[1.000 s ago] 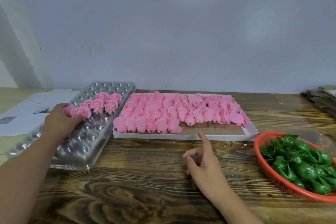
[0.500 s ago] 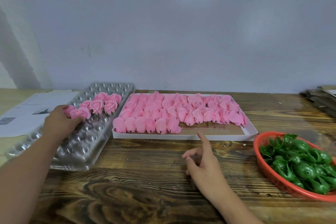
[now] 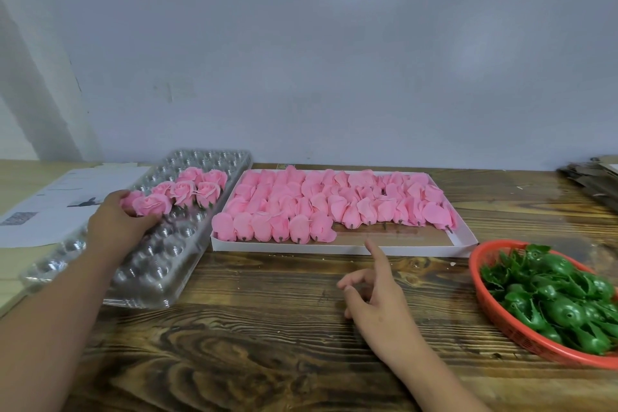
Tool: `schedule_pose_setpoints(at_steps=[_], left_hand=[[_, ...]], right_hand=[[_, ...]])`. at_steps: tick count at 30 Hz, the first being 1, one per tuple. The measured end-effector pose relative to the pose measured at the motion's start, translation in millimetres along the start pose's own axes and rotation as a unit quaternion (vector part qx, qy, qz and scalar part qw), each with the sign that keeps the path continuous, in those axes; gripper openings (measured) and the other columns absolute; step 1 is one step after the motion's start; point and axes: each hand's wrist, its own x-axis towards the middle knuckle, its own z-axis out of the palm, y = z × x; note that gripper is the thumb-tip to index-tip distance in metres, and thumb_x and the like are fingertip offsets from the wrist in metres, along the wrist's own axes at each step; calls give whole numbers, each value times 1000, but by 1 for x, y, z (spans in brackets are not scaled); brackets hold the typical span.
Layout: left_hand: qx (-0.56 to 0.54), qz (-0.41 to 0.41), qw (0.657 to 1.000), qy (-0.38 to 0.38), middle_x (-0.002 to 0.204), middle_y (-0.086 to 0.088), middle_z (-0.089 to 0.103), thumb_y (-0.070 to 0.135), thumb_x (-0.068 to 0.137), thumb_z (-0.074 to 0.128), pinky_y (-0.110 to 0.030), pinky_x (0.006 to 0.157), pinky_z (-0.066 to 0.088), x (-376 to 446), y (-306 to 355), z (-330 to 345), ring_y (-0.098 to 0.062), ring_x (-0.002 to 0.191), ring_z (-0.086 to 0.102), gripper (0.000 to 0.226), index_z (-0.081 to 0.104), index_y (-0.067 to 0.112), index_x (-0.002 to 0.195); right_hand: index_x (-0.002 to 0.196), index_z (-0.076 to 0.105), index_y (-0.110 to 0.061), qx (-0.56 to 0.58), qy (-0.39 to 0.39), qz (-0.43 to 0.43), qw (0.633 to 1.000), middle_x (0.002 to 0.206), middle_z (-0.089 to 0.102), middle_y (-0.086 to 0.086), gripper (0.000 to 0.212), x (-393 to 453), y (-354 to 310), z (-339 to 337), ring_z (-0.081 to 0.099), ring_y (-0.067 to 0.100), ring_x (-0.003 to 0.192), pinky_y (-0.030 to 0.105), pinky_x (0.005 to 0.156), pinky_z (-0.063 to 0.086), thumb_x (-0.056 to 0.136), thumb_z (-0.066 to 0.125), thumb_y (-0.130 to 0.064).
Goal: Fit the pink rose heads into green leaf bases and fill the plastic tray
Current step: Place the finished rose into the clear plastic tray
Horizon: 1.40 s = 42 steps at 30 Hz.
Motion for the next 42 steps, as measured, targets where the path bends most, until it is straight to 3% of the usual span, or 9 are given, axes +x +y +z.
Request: schedule_pose_setpoints(at_steps=[7, 10, 12, 15, 22, 28, 32, 36, 42], left_hand=[[6, -21, 1000, 5, 130, -26, 62, 15, 79, 87, -52, 102, 44, -9, 7, -12, -44, 122, 56, 83, 43, 5, 149], [-17, 18, 999, 48, 107, -18, 65, 13, 81, 81, -45, 84, 50, -28, 22, -9, -40, 99, 64, 74, 46, 7, 146], [-52, 62, 994, 69, 89, -4, 61, 12, 86, 75, -34, 67, 48, -50, 37, 0, -24, 75, 62, 61, 51, 10, 142], [-109, 112, 987, 35, 88, -2, 58, 12, 89, 74, -29, 65, 46, -86, 55, 24, -13, 70, 53, 50, 56, 15, 136], [-139, 166, 974, -74, 75, 3, 58, 17, 90, 73, -9, 60, 42, -153, 80, 70, 2, 68, 53, 21, 58, 32, 87], [-33, 209, 959, -189, 67, 5, 60, 31, 94, 70, -27, 62, 47, -164, 73, 84, -11, 65, 56, 19, 59, 27, 78], [83, 256, 939, -214, 67, 11, 60, 40, 94, 65, -24, 60, 45, -167, 72, 86, -3, 66, 57, 18, 57, 32, 81], [89, 264, 937, -209, 66, 13, 60, 41, 94, 65, -20, 59, 41, -168, 72, 86, -1, 65, 57, 18, 56, 34, 80], [77, 249, 941, -214, 67, 11, 59, 41, 94, 66, -22, 60, 40, -168, 72, 85, -2, 66, 56, 18, 57, 34, 80]], right_hand=[[154, 11, -38, -4, -4, 4, 1000, 100, 67, -20, 80, 0, 0, -1, 66, 9, 77, 36, 84, 54, 92, 57, -13], [154, 12, -36, -5, -6, 3, 1000, 99, 67, -20, 80, 0, 0, 0, 66, 8, 76, 35, 85, 54, 92, 57, -13], [153, 13, -37, -8, -4, 0, 1000, 99, 67, -20, 79, 0, -1, 0, 66, 8, 76, 36, 85, 54, 92, 57, -13], [152, 16, -39, -10, -1, 1, 1000, 97, 68, -20, 77, 0, 0, -1, 66, 7, 76, 33, 85, 54, 92, 58, -13], [137, 30, -41, -19, 12, -1, 1000, 97, 67, -20, 61, 1, 2, -1, 66, 8, 73, 33, 81, 55, 92, 59, -12], [121, 43, -40, -26, 28, -22, 999, 95, 68, -19, 44, -1, 3, -1, 65, 14, 70, 40, 78, 55, 91, 61, -13], [107, 47, -45, -51, 25, -44, 997, 94, 67, -26, 38, -5, -9, -10, 63, 5, 78, 14, 71, 45, 90, 63, -14], [94, 60, -38, -87, 24, -68, 994, 87, 67, -25, 25, -10, -37, -47, 62, -1, 78, 8, 67, 44, 89, 65, -14], [76, 64, -34, -333, -4, -2, 943, 71, 68, -20, 13, -2, -68, -151, 61, -6, 69, 18, 63, 44, 84, 68, -25]])
